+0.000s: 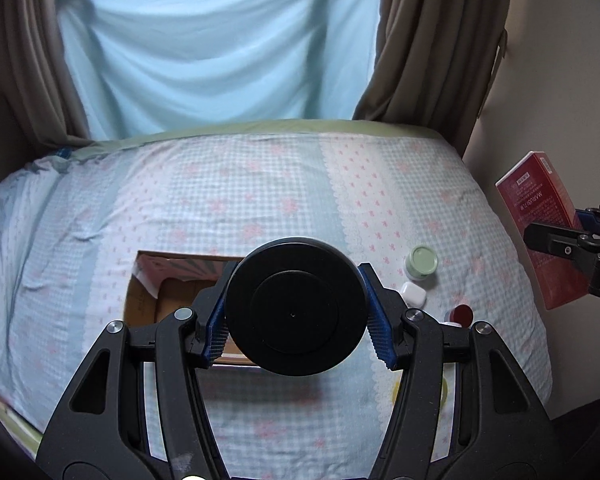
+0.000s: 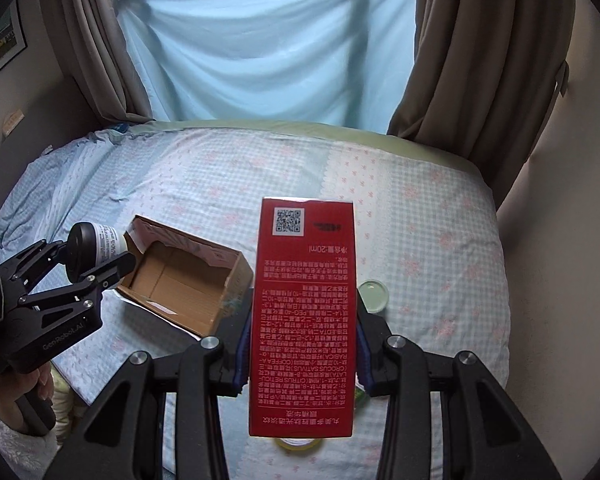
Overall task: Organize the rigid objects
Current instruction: 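Carry the black jar and red box into the cardboard box with both tools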
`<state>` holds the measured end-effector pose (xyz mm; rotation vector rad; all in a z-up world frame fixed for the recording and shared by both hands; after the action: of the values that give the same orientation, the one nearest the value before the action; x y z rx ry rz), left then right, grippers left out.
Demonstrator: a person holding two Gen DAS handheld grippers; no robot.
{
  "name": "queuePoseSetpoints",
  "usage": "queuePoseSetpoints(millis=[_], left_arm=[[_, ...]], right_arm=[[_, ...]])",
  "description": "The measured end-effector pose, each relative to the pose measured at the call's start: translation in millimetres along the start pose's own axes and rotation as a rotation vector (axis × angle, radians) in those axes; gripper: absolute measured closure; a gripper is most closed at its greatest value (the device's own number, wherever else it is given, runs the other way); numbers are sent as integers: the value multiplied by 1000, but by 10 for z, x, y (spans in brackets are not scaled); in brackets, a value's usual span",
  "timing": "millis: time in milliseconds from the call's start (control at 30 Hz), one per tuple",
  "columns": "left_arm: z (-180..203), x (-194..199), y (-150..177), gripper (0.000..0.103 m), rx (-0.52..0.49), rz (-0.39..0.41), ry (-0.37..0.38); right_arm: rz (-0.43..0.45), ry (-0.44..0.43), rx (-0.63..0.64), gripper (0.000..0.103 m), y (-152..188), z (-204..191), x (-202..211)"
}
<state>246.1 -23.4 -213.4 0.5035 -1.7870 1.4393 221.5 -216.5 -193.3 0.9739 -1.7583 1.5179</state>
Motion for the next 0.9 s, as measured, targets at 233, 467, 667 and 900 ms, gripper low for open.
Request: queuePoseSetpoints(millis=[233, 467, 667, 900], left_arm=[[-1019, -25, 161, 49, -13, -28, 57], [-1864, -419, 431, 49, -32, -124, 66], [-2235, -950, 683, 49, -4, -228, 95], [-2271, -1692, 848, 49, 16, -339, 112]], right_arm=[[1, -6, -111, 65, 34, -926, -170], [-84, -46, -214, 65, 138, -1743, -752], [-192, -48, -237, 65, 268, -2125, -1395], [-315, -12, -229, 65, 337, -2125, -2198]])
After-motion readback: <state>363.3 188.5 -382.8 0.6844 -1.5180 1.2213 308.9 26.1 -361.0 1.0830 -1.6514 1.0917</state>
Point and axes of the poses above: each gripper's, at about its wrist camera, not at the fingertips, and x roughly against the way its jaws point, z to its right, y to its underside, the point moved 7 cm from there along -x, roughly the way its jaws point, and after that the axes turned 10 degrees about -x, right-handed, at the moved point
